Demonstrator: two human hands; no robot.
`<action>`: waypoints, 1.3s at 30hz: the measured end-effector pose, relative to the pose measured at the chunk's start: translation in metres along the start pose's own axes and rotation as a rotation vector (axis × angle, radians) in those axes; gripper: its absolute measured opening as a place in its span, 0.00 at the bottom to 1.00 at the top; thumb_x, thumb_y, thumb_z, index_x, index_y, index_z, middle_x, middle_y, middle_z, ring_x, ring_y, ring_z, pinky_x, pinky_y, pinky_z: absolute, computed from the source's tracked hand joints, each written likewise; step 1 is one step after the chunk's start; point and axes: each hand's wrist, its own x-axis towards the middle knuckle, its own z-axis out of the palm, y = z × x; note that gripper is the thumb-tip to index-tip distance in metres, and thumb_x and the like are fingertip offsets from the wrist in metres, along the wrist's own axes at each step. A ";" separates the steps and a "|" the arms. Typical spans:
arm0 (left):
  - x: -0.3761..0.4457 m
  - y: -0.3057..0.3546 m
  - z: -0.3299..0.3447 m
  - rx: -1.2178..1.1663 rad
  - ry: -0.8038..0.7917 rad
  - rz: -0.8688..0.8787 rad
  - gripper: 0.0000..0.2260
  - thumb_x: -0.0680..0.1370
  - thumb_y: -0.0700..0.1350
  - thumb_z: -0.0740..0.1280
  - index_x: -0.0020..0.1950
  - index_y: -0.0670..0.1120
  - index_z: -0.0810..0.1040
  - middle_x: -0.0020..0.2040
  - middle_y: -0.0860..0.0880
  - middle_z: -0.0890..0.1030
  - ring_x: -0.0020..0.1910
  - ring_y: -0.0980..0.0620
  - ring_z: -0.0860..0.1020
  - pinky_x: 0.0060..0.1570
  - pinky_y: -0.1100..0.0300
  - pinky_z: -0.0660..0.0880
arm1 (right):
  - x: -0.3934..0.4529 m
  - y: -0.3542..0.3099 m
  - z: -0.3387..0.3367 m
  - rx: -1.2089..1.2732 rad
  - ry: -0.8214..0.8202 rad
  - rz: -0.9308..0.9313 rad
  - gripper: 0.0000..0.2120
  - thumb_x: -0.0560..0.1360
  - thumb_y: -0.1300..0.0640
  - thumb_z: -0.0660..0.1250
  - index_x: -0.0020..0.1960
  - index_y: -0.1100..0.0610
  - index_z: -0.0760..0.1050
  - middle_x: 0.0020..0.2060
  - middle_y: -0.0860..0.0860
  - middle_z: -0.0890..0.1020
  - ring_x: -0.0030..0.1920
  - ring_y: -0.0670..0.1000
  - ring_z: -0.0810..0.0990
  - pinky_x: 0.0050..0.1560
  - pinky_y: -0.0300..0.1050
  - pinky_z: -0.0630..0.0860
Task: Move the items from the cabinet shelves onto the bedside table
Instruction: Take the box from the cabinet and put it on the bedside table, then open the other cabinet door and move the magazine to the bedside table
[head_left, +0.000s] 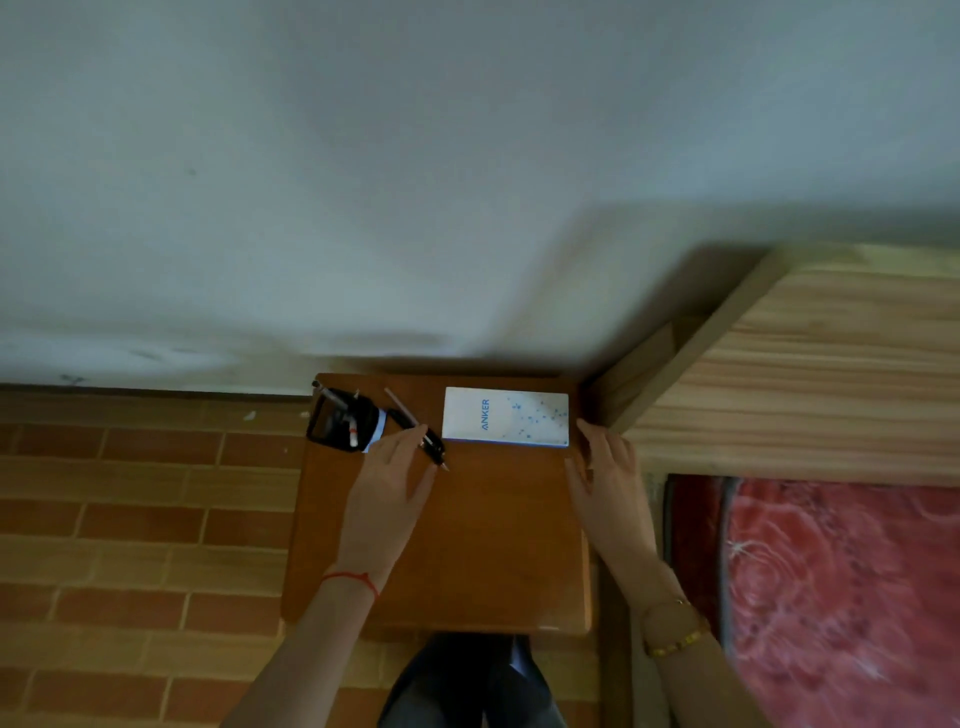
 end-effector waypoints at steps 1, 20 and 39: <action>-0.013 0.007 -0.017 0.024 0.010 0.045 0.21 0.77 0.47 0.67 0.70 0.46 0.72 0.66 0.45 0.76 0.65 0.48 0.76 0.62 0.54 0.75 | -0.011 -0.007 -0.016 -0.014 -0.002 -0.044 0.21 0.76 0.59 0.66 0.68 0.57 0.69 0.61 0.54 0.75 0.63 0.55 0.72 0.64 0.51 0.72; -0.226 0.078 -0.183 0.058 0.292 0.162 0.19 0.76 0.39 0.71 0.66 0.41 0.76 0.59 0.44 0.80 0.59 0.48 0.78 0.59 0.51 0.78 | -0.185 -0.102 -0.166 0.001 -0.072 -0.283 0.20 0.78 0.57 0.64 0.69 0.54 0.67 0.63 0.50 0.74 0.66 0.48 0.69 0.66 0.39 0.64; -0.397 0.035 -0.227 -0.002 0.665 -0.402 0.18 0.78 0.43 0.69 0.69 0.45 0.75 0.62 0.47 0.79 0.63 0.48 0.76 0.65 0.53 0.72 | -0.212 -0.228 -0.137 -0.026 -0.415 -0.734 0.17 0.79 0.54 0.61 0.67 0.51 0.68 0.64 0.49 0.72 0.66 0.49 0.68 0.64 0.49 0.70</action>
